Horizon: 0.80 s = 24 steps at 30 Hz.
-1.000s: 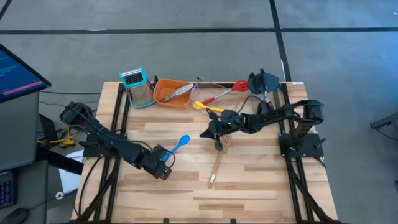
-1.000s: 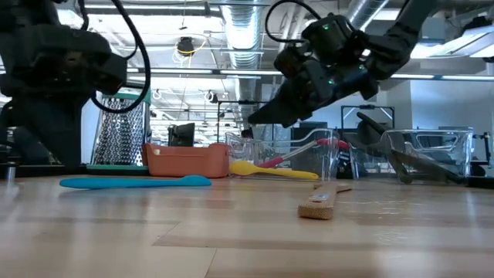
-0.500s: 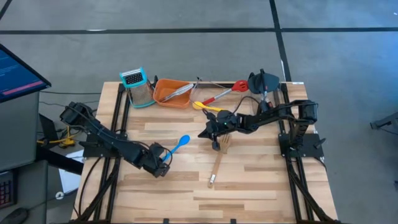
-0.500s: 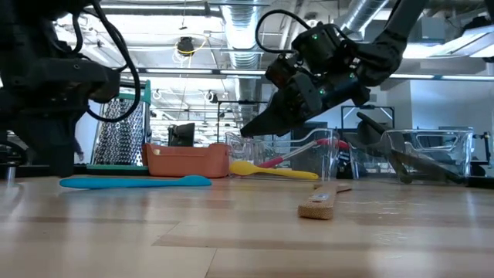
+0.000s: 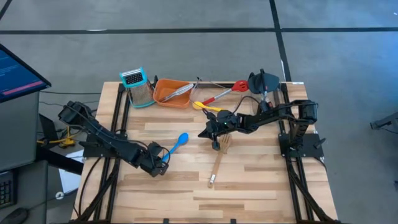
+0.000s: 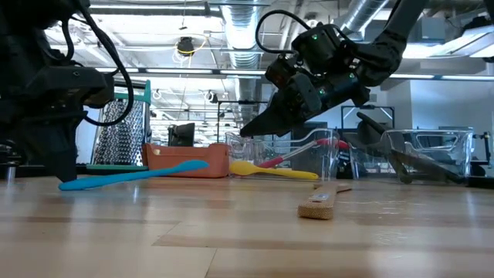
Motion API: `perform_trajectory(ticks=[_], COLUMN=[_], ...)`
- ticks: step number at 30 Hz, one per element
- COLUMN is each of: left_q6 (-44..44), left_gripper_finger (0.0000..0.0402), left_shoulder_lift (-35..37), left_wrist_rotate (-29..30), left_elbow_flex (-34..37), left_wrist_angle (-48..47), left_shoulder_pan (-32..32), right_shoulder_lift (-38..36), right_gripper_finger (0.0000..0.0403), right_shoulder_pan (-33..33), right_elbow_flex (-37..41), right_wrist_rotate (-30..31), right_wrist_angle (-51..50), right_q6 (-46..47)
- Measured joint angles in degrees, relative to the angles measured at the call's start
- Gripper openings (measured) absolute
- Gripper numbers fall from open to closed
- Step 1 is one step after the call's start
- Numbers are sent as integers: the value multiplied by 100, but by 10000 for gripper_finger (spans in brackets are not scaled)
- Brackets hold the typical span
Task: Pick & Place Kitchen Items
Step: Put the blue serving spoon into the left transparent bin
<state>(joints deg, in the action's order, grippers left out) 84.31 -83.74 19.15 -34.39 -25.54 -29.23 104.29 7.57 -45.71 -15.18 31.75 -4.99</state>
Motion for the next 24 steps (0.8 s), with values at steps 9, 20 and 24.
perform_trajectory(ticks=[9, 20, 24], left_q6=[-28, -46, -46], left_gripper_finger=[1, 1, 1], left_shoulder_lift=[-9, -15, -20], left_wrist_rotate=[1, -1, -3], left_elbow_flex=[7, 15, 17], left_wrist_angle=[33, 88, 107], left_shoulder_pan=[0, 0, 2], right_shoulder_lift=[-4, -7, -4], right_gripper_finger=[0, 84, 154], right_shoulder_pan=[-49, 198, 315], right_elbow_flex=[0, -246, -490], right_wrist_rotate=[0, 2, 4], right_wrist_angle=[76, -408, -796], right_q6=[9, 2526, 3146])
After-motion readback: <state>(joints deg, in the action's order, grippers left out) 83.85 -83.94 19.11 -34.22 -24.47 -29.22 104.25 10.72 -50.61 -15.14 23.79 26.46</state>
